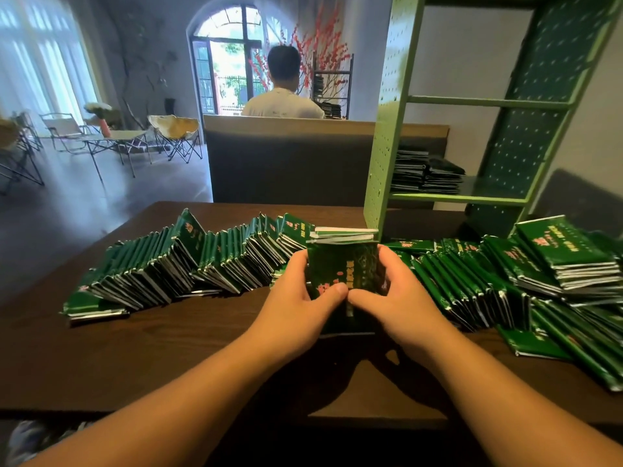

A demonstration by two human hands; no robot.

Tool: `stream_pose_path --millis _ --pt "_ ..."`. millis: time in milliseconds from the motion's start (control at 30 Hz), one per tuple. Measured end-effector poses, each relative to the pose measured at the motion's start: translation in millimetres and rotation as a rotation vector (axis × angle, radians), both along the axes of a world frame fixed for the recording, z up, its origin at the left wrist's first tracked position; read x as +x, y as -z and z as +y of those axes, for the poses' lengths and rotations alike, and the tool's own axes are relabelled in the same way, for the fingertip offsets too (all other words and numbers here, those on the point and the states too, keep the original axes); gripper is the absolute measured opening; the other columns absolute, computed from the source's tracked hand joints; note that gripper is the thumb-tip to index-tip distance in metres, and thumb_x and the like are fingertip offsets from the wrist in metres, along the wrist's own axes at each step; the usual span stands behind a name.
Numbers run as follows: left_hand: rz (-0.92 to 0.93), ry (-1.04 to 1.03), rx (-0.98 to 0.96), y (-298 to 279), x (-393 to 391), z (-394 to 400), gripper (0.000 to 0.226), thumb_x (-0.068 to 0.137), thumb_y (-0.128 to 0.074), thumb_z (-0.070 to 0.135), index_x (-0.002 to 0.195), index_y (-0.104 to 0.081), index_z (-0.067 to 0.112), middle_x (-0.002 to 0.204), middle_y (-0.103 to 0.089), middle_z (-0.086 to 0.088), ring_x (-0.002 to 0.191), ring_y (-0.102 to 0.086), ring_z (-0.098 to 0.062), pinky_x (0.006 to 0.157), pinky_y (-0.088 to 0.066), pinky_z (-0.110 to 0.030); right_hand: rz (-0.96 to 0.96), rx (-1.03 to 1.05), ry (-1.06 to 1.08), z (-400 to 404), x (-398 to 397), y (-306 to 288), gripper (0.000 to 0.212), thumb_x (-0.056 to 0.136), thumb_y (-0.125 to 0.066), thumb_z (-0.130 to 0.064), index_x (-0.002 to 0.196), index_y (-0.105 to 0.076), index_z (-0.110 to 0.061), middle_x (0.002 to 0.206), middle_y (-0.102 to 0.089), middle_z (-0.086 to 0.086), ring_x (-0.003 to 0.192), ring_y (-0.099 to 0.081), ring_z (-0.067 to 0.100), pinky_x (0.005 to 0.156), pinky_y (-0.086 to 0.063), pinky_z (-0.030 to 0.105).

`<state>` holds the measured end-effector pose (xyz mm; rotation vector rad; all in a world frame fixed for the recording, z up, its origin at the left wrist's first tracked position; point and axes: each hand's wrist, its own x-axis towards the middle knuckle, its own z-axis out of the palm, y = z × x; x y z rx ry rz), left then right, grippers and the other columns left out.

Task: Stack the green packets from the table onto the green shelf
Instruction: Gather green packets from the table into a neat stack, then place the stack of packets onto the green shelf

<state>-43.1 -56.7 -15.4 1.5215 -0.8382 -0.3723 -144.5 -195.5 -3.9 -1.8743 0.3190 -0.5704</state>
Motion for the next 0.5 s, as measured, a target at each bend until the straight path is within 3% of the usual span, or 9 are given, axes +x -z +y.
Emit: stream_pose_path --millis 167,300,433,500 --pt "0.116 0.041 -0.028 -27.8 -0.9 -28.0 0.036 0.094 -0.07 0.013 0.127 -0.058 0.02 0.116 -0.075 -0.001 0.105 -0.073 -0.016 0.092 -0.06 -0.045 -0.082 0.202 0.032 -20.2 -2.7 -24.4 0.034 0.09 -0.064 0.005 0.113 -0.066 -0.02 0.104 -0.077 0.007 0.095 -0.075 0.026 0.082 -0.062 0.046" --pt "0.196 0.082 -0.014 -47.6 -0.8 -62.5 0.034 0.091 -0.075 0.017 0.123 -0.064 0.015 0.11 -0.077 -0.006 0.101 -0.075 -0.022 0.093 -0.06 -0.048 -0.127 0.363 0.09 -42.4 -0.6 -41.0 0.03 0.09 -0.056 0.009 0.109 -0.067 -0.01 0.094 -0.078 0.013 0.081 -0.076 0.029 0.067 -0.063 0.04" --pt "0.2 0.084 -0.04 -68.4 -3.1 -103.1 0.028 0.09 -0.076 0.028 0.115 -0.07 0.017 0.103 -0.079 -0.004 0.097 -0.076 -0.022 0.094 -0.059 -0.05 -0.153 0.501 0.112 -75.9 0.1 -63.3 0.029 0.089 -0.051 0.007 0.112 -0.065 -0.003 0.102 -0.075 0.023 0.092 -0.073 0.042 0.083 -0.06 0.058" --pt "0.228 0.106 -0.037 -78.8 -3.9 -124.5 0.041 0.087 -0.078 0.039 0.122 -0.067 0.019 0.104 -0.078 -0.004 0.096 -0.076 -0.022 0.092 -0.059 -0.053 -0.17 0.561 0.137 -98.6 -1.3 -72.6 0.023 0.089 -0.05 0.006 0.105 -0.065 -0.002 0.093 -0.073 0.021 0.081 -0.072 0.038 0.078 -0.061 0.055"
